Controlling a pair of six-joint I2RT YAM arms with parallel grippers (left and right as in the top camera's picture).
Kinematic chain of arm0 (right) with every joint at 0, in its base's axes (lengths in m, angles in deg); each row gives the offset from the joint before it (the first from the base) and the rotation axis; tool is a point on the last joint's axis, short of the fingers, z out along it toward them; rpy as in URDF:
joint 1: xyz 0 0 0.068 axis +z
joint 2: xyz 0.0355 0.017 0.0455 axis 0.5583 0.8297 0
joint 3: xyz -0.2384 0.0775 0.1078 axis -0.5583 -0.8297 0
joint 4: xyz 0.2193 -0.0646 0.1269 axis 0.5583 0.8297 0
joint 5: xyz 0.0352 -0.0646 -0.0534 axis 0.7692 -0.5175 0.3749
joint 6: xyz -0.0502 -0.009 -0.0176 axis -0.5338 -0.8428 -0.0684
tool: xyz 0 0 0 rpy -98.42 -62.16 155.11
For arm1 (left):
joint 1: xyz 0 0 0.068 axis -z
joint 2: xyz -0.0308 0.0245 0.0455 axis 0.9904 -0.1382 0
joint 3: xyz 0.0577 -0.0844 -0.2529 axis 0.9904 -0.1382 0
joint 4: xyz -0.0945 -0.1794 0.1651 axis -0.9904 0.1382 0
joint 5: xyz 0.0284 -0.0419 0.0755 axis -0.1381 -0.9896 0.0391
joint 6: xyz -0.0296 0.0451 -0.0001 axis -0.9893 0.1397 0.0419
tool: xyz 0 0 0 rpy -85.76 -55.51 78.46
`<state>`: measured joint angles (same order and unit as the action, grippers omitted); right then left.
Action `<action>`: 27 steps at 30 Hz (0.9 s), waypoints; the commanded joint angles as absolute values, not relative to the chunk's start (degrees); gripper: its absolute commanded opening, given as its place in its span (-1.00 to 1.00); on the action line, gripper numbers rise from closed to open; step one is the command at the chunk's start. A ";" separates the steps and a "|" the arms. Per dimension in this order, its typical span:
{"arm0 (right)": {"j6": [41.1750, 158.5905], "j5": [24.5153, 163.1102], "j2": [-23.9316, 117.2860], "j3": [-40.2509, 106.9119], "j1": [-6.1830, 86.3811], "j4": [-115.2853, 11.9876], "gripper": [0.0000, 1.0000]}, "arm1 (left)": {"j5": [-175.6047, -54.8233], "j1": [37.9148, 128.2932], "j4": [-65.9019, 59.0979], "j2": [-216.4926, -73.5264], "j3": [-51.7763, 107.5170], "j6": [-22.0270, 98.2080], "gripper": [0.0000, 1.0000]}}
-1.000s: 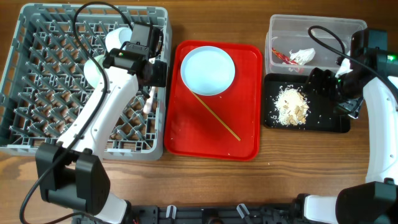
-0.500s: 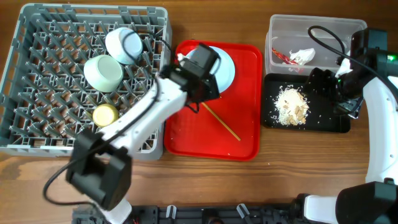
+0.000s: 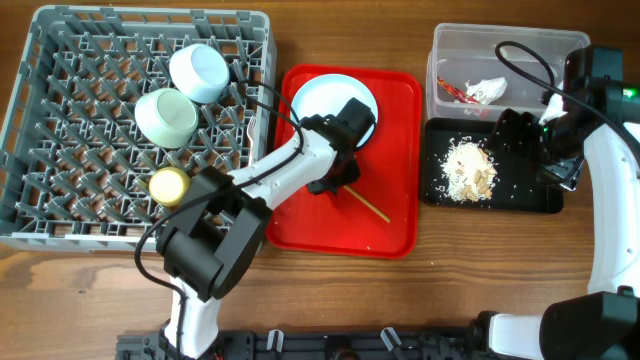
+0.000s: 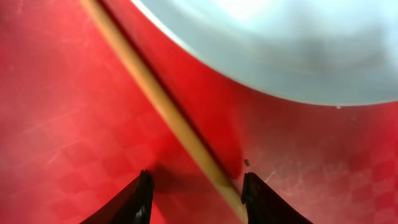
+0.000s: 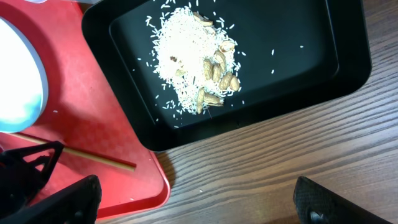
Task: Sort waste into correct bins and load items into the dishwasher rack
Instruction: 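Reach the left gripper to the wooden chopsticks and grasp them, then carry the chopsticks left and drop them into the dish rack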
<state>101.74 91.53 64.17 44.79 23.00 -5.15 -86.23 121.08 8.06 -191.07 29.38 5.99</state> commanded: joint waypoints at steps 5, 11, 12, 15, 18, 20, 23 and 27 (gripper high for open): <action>100.95 91.75 63.80 45.69 23.00 -5.06 1.00 | -89.82 123.20 4.17 -191.68 25.23 4.29 -0.10; 100.95 91.73 63.80 45.69 23.00 -5.08 0.99 | -90.17 123.20 3.97 -191.68 24.70 3.15 -0.74; 100.98 91.73 63.80 45.69 23.00 -5.19 0.99 | -90.14 123.18 3.97 -191.66 24.70 3.15 -0.86; 100.95 91.73 63.80 45.69 23.00 -5.24 0.99 | -90.14 123.07 4.19 -191.51 24.70 3.13 -0.92; 100.91 91.73 63.80 45.69 23.00 -5.28 0.99 | -90.10 122.17 5.07 -189.17 24.72 3.13 -0.92; 100.91 91.73 63.80 45.69 22.97 -5.26 0.99 | -89.42 121.08 5.68 -185.83 24.72 3.39 -0.92; 100.82 91.73 63.80 45.69 22.97 -5.30 1.00 | -89.05 118.57 5.92 -178.75 24.99 9.73 -0.92; 100.52 91.73 63.80 45.69 23.00 -5.32 0.99 | -88.85 114.11 6.62 -169.00 25.14 27.37 -0.92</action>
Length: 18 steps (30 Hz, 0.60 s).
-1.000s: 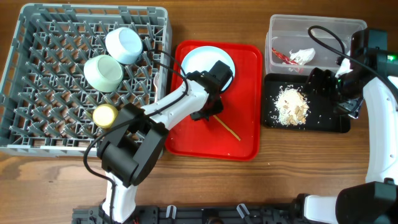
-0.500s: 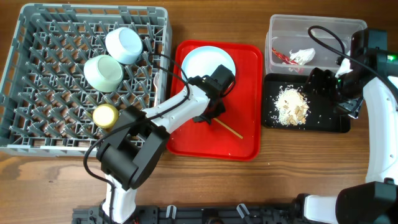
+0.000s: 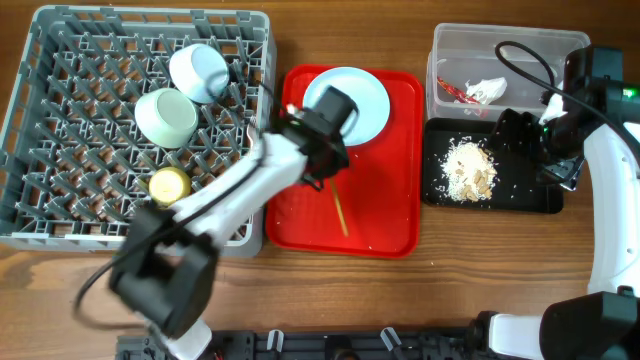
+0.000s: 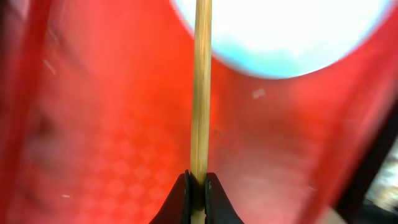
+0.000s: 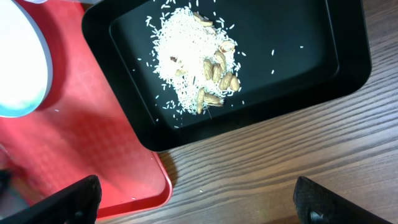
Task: Sort waste into correct bins and load items into the dishwasher rack
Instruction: 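Carry the chopsticks left and drop them into the dish rack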
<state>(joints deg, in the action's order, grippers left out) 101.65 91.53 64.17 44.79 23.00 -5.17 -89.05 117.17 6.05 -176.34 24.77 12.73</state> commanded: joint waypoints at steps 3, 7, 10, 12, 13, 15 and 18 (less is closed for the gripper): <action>100.52 91.73 63.80 45.69 22.97 -5.48 0.99 | -87.46 109.98 6.77 -163.82 25.14 40.07 -0.92; 100.52 91.73 63.80 45.69 23.00 -5.52 0.99 | -85.31 104.01 6.75 -161.74 25.14 60.48 -0.92; 100.52 91.73 63.80 45.69 23.00 -5.50 1.00 | -84.72 100.32 5.94 -162.75 25.14 63.19 -0.92; 100.52 91.75 63.80 45.69 23.00 -5.50 0.99 | -84.72 98.57 5.61 -163.25 25.14 63.17 -0.92; 100.52 91.73 63.80 45.69 23.00 -5.50 1.00 | -84.77 97.74 5.46 -163.62 25.14 63.02 -0.92; 100.58 91.75 63.80 45.69 23.00 -5.56 0.99 | -85.03 96.69 5.42 -164.95 25.14 61.84 -0.92; 100.58 91.75 63.80 45.69 23.00 -5.50 0.99 | -85.07 96.64 4.43 -168.21 25.12 60.31 -0.92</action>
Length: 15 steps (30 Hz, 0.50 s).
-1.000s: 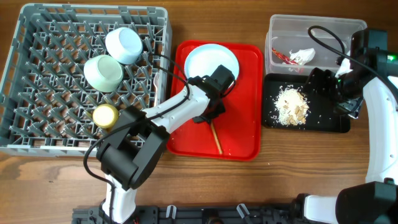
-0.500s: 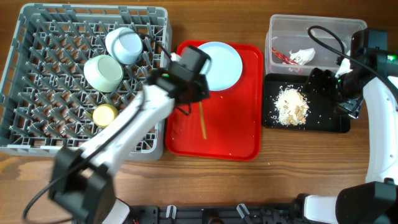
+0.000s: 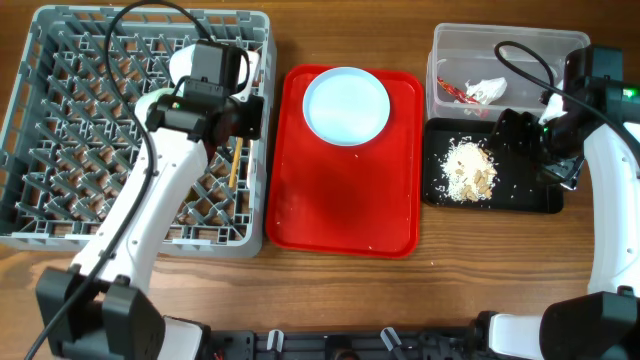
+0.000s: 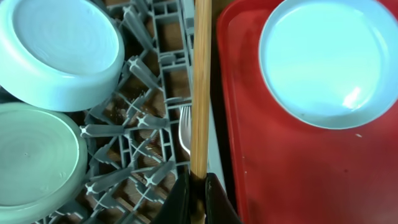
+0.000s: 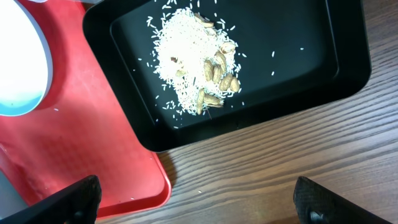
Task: Sort waste into correct bins and load items into the dishwasher rack
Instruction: 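Carry the chopsticks left and drop them into the dish rack, then reach the left gripper to the light-blue plate rim and grasp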
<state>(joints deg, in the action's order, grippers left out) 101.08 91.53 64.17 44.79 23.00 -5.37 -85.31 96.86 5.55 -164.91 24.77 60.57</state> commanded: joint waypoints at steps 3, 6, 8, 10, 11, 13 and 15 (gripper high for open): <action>100.54 91.75 63.80 45.69 23.00 -5.28 0.99 | -84.29 96.36 2.34 -171.80 25.14 58.65 -0.92; 100.52 91.75 63.80 45.69 22.97 -5.24 0.99 | -82.54 96.32 1.18 -172.80 25.14 58.58 -0.49; 100.54 91.75 63.80 45.69 23.00 -5.30 0.99 | -82.54 96.34 0.15 -172.54 25.16 58.60 -0.33; 100.52 91.73 63.80 45.69 23.00 -5.28 1.00 | -82.56 96.36 -0.70 -171.36 25.27 58.60 0.04; 100.49 91.73 63.80 45.69 23.00 -5.30 0.99 | -82.58 96.51 -0.99 -170.40 25.64 58.65 0.15; 100.54 91.75 63.80 45.69 23.00 -5.43 0.99 | -83.13 97.28 -1.16 -168.34 27.21 58.65 0.29; 100.63 91.77 63.80 45.69 23.00 -5.69 0.99 | -87.15 98.61 -2.82 -167.10 27.54 58.69 0.50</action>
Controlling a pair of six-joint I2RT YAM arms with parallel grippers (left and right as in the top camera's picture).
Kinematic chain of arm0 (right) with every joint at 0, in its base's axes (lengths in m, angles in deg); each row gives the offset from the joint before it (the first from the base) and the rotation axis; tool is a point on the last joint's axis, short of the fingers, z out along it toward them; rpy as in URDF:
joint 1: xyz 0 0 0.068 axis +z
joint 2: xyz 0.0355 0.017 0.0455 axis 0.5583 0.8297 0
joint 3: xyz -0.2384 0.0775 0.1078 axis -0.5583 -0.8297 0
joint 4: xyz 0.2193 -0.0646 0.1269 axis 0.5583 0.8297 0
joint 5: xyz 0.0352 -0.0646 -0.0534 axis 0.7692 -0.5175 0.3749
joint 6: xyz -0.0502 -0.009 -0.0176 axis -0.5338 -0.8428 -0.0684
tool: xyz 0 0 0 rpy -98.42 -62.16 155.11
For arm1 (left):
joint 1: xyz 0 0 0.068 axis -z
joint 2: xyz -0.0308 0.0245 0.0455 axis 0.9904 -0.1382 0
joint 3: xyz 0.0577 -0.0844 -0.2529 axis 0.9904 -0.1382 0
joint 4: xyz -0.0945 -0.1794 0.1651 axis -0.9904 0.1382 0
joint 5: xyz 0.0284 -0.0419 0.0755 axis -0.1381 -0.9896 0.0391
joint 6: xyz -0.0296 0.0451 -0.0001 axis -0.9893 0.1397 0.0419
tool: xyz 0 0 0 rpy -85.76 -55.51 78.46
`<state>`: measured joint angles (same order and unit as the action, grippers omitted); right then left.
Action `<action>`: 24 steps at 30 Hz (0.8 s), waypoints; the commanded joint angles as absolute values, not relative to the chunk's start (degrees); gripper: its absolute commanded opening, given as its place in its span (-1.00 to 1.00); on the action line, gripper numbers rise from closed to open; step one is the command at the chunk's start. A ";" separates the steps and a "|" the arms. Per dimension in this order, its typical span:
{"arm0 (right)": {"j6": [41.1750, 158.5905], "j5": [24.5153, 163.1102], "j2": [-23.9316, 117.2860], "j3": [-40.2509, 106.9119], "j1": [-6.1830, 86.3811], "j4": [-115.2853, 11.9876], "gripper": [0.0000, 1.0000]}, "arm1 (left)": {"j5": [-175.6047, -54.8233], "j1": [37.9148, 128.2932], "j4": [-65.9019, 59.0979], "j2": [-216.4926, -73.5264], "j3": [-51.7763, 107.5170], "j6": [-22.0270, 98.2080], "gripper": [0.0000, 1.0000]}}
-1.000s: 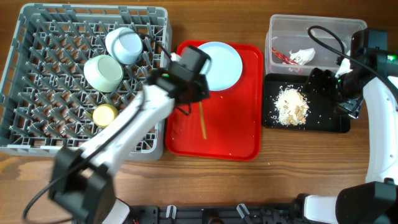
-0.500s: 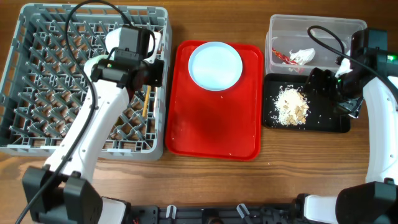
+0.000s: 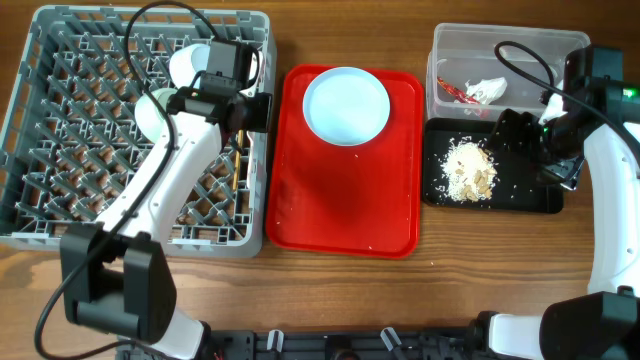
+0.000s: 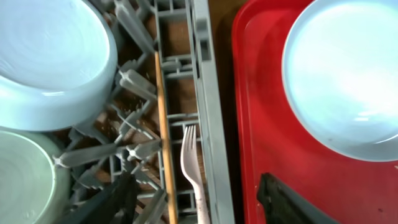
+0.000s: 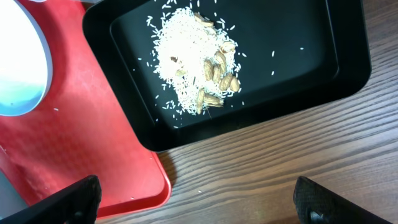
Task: Sort waste into correct bins and load items into the dishwasher rack
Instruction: 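Reach the left gripper to the light-blue plate rim and grasp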
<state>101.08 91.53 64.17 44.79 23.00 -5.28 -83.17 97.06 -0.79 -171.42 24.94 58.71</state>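
A wooden chopstick (image 4: 163,143) lies in the grey dishwasher rack (image 3: 60,200) along its right wall, next to a white plastic fork (image 4: 191,168). Above them, over the rack's right edge, my left gripper (image 4: 202,202) hangs open and empty. It also shows in the overhead view as the left gripper (image 3: 245,112). A light blue plate (image 3: 346,105) sits at the far end of the red tray (image 3: 340,200). My right gripper (image 5: 199,202) is open, high above the table beside the black tray (image 3: 540,200) of rice and peanuts (image 5: 199,68).
A white bowl (image 4: 50,56) and a pale green bowl (image 3: 150,112) sit in the rack, left of the chopstick. A clear bin (image 3: 450,45) at the back right holds a wrapper and crumpled tissue (image 3: 485,90). Wooden table surrounds everything.
My left gripper, which was shut on the chopstick over the rack's right edge, is now open. The chopstick lies in the rack beside the fork. The right arm has not moved.
My left gripper stood open around the chopstick lying on the red tray. Then it was shut on the chopstick above the tray, then held it over the rack's right side. Now the chopstick rests in the rack. The right gripper stayed open throughout.
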 commanded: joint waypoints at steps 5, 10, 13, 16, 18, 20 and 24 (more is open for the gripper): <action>101.00 91.75 63.80 45.69 23.00 -5.72 0.99 | -95.32 104.58 -9.66 -169.63 27.50 61.47 0.49; 101.00 91.77 63.80 45.69 23.00 -5.69 0.99 | -95.26 112.75 -15.02 -177.87 27.52 71.26 0.52; 101.00 91.77 63.80 45.52 23.00 -5.67 0.99 | -95.06 115.55 -17.97 -182.70 27.52 71.56 0.55; 100.98 91.77 63.80 45.03 23.00 -5.52 0.99 | -95.06 117.28 -19.43 -187.47 27.52 71.56 0.56; 101.00 91.77 63.80 45.01 23.00 -5.54 0.99 | -95.04 117.69 -19.11 -190.53 27.50 71.54 0.55; 101.00 91.77 63.80 44.99 23.00 -5.56 1.00 | -95.02 117.67 -18.01 -192.01 27.50 71.54 0.50; 100.95 91.75 63.80 44.99 23.00 -5.65 1.00 | -95.04 117.63 -13.84 -192.52 27.50 71.50 0.18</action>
